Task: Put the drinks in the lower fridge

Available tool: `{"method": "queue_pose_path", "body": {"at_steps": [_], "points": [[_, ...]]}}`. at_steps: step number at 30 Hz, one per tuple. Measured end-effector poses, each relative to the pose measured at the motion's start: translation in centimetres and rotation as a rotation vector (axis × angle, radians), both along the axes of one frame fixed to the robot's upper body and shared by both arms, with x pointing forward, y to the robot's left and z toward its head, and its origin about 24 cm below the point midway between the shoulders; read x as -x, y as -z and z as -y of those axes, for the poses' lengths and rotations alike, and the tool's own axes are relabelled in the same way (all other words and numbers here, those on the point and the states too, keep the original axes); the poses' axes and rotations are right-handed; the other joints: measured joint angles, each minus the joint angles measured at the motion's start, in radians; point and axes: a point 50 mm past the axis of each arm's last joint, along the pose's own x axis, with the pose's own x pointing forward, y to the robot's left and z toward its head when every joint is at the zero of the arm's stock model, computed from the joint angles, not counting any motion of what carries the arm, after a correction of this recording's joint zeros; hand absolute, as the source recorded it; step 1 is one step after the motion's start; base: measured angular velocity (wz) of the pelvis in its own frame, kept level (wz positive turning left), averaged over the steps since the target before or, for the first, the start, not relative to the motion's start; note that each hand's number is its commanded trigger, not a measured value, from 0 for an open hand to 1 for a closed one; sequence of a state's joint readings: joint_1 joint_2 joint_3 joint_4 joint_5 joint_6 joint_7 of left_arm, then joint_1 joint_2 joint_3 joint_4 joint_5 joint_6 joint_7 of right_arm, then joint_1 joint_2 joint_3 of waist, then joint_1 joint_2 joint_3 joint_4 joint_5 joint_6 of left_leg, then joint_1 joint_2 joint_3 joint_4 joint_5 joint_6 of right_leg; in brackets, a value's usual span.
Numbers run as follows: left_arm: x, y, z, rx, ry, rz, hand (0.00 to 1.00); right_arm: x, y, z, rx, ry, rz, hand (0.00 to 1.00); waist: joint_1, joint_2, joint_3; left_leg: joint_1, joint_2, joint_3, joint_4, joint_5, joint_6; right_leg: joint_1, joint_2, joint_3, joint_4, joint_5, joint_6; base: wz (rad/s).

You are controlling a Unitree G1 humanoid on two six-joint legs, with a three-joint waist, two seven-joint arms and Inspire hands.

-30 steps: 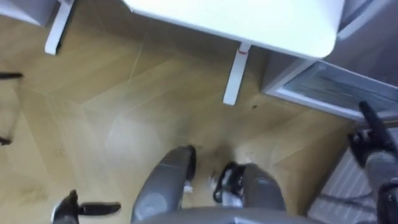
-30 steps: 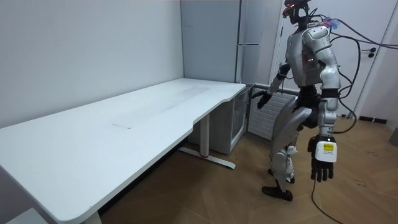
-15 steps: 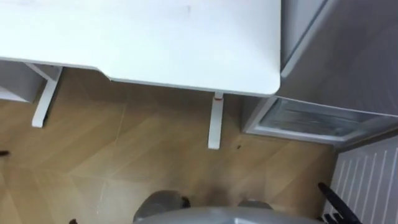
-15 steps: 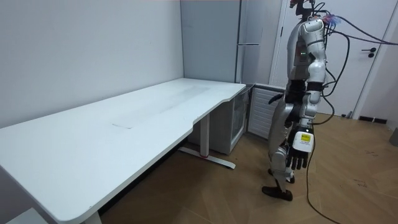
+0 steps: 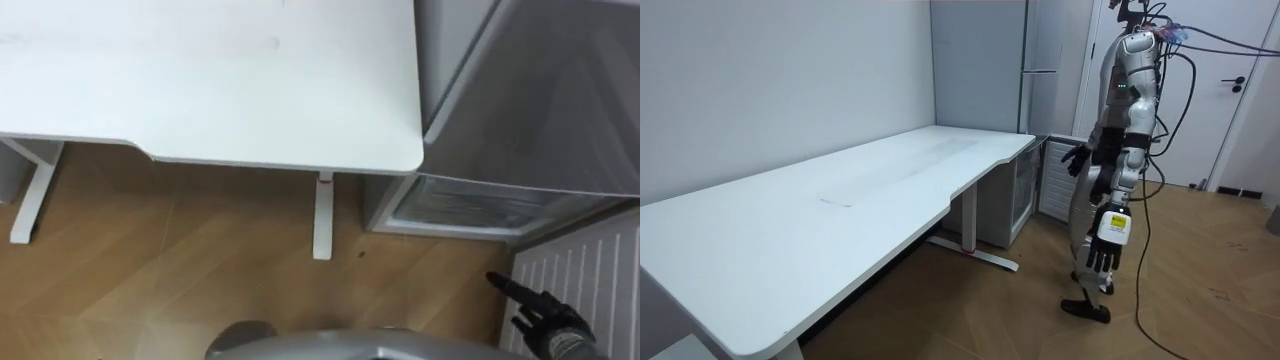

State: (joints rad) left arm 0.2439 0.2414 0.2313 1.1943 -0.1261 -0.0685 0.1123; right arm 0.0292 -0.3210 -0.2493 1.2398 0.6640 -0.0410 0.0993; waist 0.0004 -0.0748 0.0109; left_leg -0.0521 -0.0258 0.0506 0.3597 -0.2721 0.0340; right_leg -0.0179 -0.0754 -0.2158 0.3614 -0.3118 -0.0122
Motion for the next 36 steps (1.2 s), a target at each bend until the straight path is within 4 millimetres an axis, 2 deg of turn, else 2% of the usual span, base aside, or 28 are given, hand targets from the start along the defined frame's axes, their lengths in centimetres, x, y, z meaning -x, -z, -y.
{"method": "queue_pose_path", "body": {"at_steps": [3,4,6,9,11,15,19,22,25,29,33,36], "points": [[-0.4,-0.1,-0.1,-0.012,-0.001,0.012,0.00,-1.2,-1.2,1.6,0.102,-0.071,-0.014,0.00,-0.009,-0.003,-0.0012,0.011,0.000,0.004,0.000,-0.001,0.000,0.001,0.003,0.020,0.009,0.000,0.000,-0.14],[-0.6,-0.1,-0.2,-0.015,0.000,0.014,0.00,-1.7,-1.5,1.9,0.138,-0.099,-0.028,0.00,-0.022,-0.010,0.0003,0.013,-0.002,0.004,0.000,-0.001,0.000,0.001,0.003,0.021,0.015,-0.001,0.001,0.00],[-0.7,-0.1,-0.2,-0.016,0.001,0.017,0.00,-2.5,-2.1,2.4,0.192,-0.136,-0.025,0.00,-0.027,-0.011,0.0000,0.012,-0.002,0.005,0.001,-0.008,0.001,-0.008,0.000,0.021,0.034,-0.007,0.000,-0.02],[-0.8,-0.1,-0.2,-0.016,0.003,0.017,0.00,-3.4,-3.2,3.4,0.263,-0.142,-0.012,0.00,-0.034,-0.025,-0.0032,0.013,-0.005,0.010,0.004,-0.015,0.005,-0.019,-0.010,0.023,0.066,-0.020,0.003,-0.02],[-0.7,-0.1,-0.2,-0.015,0.002,0.014,0.00,-3.8,-3.9,4.2,0.308,-0.109,0.000,0.00,-0.035,-0.026,-0.0037,0.010,-0.004,0.018,0.020,-0.022,0.007,-0.020,-0.010,0.025,0.076,-0.023,0.004,-0.02],[-0.7,-0.3,-0.6,-0.027,-0.031,0.028,0.00,-5.7,-7.4,6.7,0.495,-0.054,0.061,0.00,-0.045,-0.026,-0.0065,-0.023,-0.003,0.030,0.053,-0.038,0.013,-0.054,-0.011,0.046,0.108,-0.031,0.009,-0.09],[-0.7,-0.9,-1.8,-0.068,-0.035,0.033,0.00,-6.4,-10.4,8.9,0.658,0.029,0.077,0.00,-0.055,-0.046,-0.0071,-0.023,-0.004,0.029,0.052,-0.039,0.015,-0.055,-0.009,0.051,0.105,-0.030,0.011,-0.01],[-0.9,-1.1,-2.0,-0.085,-0.032,0.044,0.00,-6.4,-11.4,9.5,0.721,0.099,0.082,0.00,-0.062,-0.061,-0.0094,-0.026,-0.002,0.032,0.054,-0.044,0.017,-0.055,-0.005,0.051,0.102,-0.029,0.012,-0.01],[-0.9,-1.1,-2.1,-0.085,-0.033,0.045,0.00,-6.2,-12.1,9.7,0.772,0.140,0.081,0.00,-0.077,-0.064,-0.0098,-0.040,0.004,0.032,0.069,-0.057,0.018,-0.054,0.002,0.050,0.104,-0.028,0.015,-0.02],[-1.1,-1.1,-2.1,-0.083,-0.023,0.051,0.00,-5.8,-12.8,10.2,0.823,0.194,0.076,0.00,-0.082,-0.060,-0.0102,-0.058,0.013,0.046,0.071,-0.058,0.020,-0.071,0.008,0.054,0.101,-0.010,0.017,-0.07],[-1.2,-1.1,-2.1,-0.084,-0.022,0.056,0.00,-3.9,-12.0,10.5,0.830,0.209,0.011,0.00,-0.083,-0.052,-0.0140,-0.055,0.012,0.056,0.064,-0.062,0.026,-0.071,0.005,0.053,0.100,-0.007,0.022,-0.03],[-1.0,-1.2,-2.2,-0.085,-0.017,0.056,0.00,-2.2,-10.9,10.6,0.785,0.225,-0.046,0.00,-0.081,-0.037,-0.0184,-0.056,0.011,0.055,0.066,-0.062,0.028,-0.064,0.011,0.077,0.079,-0.001,0.027,-0.03]]}}
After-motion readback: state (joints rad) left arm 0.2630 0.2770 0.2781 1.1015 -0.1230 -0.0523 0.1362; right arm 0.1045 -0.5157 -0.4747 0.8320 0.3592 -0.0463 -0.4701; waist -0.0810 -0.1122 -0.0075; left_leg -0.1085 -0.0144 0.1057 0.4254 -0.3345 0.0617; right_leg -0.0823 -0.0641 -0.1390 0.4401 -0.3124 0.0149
